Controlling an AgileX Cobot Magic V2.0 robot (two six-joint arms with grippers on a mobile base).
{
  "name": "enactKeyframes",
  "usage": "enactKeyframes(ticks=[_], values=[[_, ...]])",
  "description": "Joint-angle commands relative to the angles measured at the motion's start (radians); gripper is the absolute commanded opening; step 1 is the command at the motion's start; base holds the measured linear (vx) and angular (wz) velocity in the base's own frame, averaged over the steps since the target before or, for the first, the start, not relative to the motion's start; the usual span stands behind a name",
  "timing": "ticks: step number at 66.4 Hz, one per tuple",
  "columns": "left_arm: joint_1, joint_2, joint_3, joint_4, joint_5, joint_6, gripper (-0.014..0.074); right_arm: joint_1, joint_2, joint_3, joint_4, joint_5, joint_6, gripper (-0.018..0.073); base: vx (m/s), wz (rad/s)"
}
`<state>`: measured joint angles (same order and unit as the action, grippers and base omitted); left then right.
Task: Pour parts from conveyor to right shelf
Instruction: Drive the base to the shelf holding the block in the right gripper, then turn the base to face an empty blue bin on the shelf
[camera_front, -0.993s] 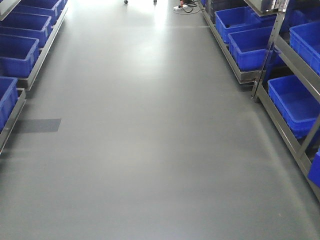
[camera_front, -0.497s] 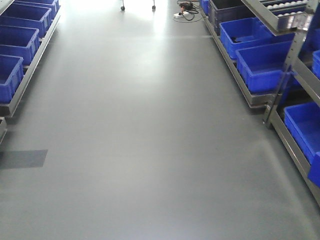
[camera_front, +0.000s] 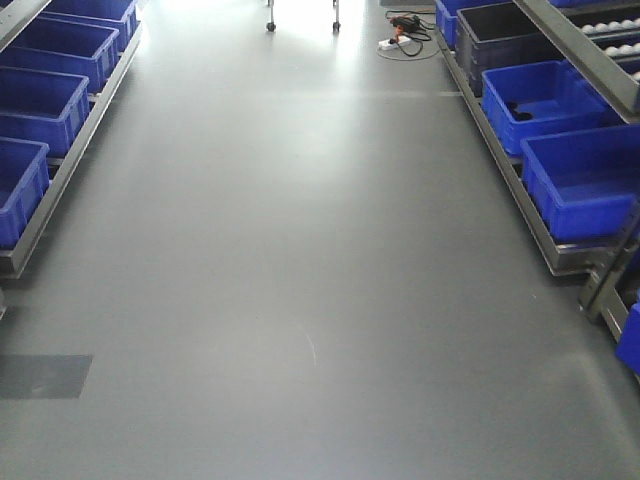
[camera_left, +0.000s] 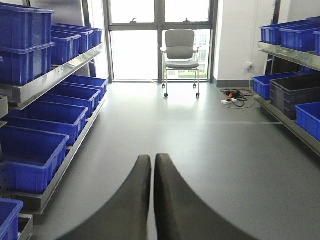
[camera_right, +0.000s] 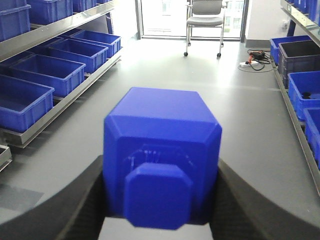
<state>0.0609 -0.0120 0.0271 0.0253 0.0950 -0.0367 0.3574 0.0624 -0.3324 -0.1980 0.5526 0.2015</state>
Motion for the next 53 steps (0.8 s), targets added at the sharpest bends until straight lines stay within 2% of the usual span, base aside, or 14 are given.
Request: enactKeyframes(ticks=[1, 28, 53], values=[[-0.005, -0.013, -0.019, -0.006, -0.073, -0.008, -0.0006, -0.001, 0.014, -0.028, -0.017, -0.085, -0.009, -0.0004, 0.50, 0.11], [-0.005, -0.013, -0.019, -0.006, -0.073, -0.008, -0.0006, -0.001, 0.014, -0.028, -0.017, -0.085, -0.009, -0.0004, 0.45, 0.27], [-0.005, -0.013, -0.019, -0.006, -0.073, -0.008, -0.0006, -0.001, 0.014, -0.028, -0.017, -0.085, -0.009, -0.0004, 0.34, 0.80]])
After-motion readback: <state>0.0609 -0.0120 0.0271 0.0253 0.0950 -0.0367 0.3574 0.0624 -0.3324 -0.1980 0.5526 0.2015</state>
